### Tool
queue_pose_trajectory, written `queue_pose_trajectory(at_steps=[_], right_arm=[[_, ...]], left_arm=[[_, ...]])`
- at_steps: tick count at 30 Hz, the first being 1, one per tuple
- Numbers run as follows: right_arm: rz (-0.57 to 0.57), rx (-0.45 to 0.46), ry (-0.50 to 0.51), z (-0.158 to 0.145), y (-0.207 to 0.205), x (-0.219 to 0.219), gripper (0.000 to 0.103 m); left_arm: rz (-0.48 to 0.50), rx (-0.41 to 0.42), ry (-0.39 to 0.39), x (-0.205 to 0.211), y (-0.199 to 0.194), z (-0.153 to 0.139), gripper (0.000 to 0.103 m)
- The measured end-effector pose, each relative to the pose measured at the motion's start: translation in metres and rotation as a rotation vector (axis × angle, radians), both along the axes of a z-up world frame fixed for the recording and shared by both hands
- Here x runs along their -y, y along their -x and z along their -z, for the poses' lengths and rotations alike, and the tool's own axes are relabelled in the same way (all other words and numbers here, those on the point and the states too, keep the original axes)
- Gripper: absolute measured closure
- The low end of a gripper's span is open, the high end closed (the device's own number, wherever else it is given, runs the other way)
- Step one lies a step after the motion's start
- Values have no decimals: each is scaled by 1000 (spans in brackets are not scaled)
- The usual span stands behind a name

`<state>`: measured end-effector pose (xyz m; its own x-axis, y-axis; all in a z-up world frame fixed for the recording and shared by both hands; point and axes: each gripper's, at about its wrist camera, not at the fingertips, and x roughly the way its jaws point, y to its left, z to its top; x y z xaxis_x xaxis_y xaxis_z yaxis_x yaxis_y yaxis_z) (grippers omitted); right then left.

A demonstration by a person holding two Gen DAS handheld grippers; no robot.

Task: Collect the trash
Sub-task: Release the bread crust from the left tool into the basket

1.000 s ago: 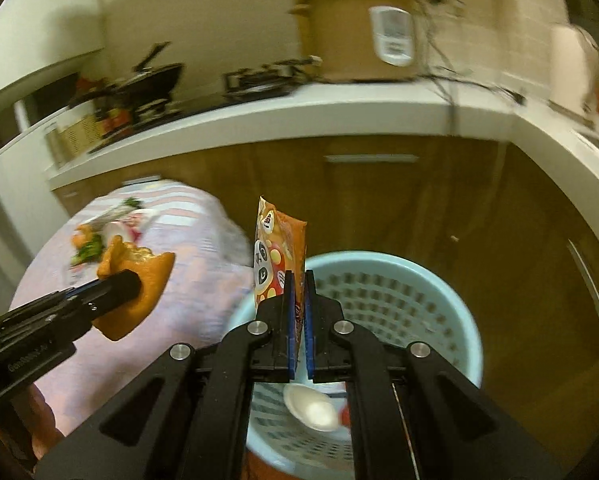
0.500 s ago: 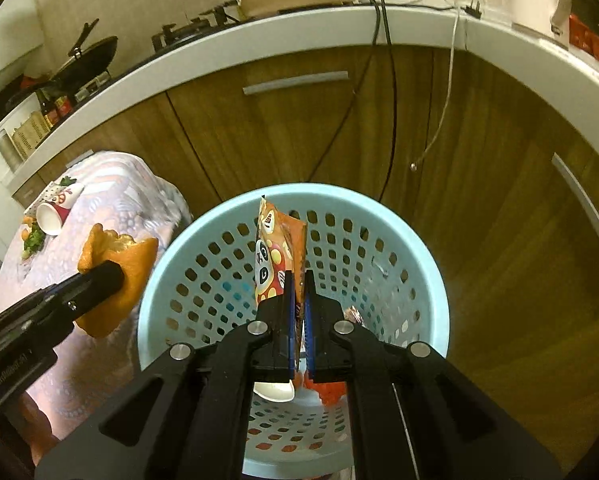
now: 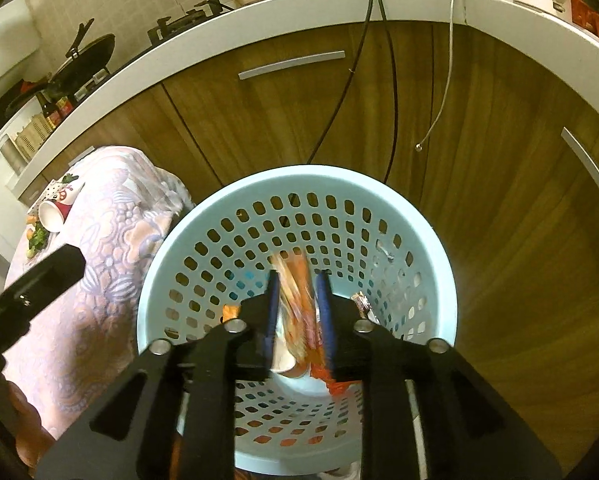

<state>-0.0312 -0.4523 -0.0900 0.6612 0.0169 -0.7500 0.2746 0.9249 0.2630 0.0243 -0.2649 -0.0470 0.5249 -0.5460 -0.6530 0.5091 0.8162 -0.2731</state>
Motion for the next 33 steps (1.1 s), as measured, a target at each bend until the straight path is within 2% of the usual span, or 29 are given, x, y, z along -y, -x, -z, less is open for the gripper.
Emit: queue_pose_trajectory(at_steps=[9, 12, 15, 19, 26, 33], right_arm=[[-27, 40, 13, -14, 1, -12, 69], [-38, 69, 20, -21, 4, -17, 63], [-49, 102, 33, -31, 6, -22, 61], [-87, 134, 54, -43, 2, -38, 61], [-202, 223, 94, -68, -14, -96, 61], [-305, 301, 72, -84, -37, -159, 61]], left_arm=[[-34, 21, 37, -23, 5, -15, 42], [-64, 43, 48, -40, 7, -24, 42], [-104, 65, 63, -64, 9, -34, 40], [-181, 90, 77, -98, 8, -44, 38], [-317, 74, 73, -145, -1, -42, 38], [-504, 63, 86, -227, -16, -39, 38]])
